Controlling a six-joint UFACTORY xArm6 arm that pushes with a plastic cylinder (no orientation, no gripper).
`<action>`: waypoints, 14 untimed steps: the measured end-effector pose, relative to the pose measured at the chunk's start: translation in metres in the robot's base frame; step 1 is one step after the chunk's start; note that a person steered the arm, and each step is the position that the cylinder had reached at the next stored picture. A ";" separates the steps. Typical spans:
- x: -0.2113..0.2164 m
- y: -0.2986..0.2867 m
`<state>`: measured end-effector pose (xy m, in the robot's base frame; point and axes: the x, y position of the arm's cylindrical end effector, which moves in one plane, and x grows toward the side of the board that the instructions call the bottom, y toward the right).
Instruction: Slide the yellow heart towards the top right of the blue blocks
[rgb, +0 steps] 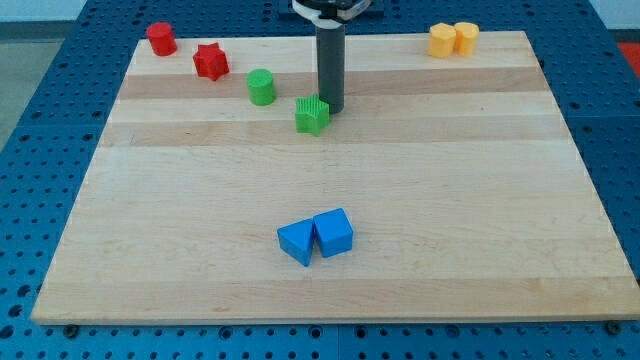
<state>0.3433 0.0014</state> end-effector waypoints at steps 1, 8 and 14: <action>0.000 0.060; -0.121 0.236; -0.087 0.205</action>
<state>0.2564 0.2066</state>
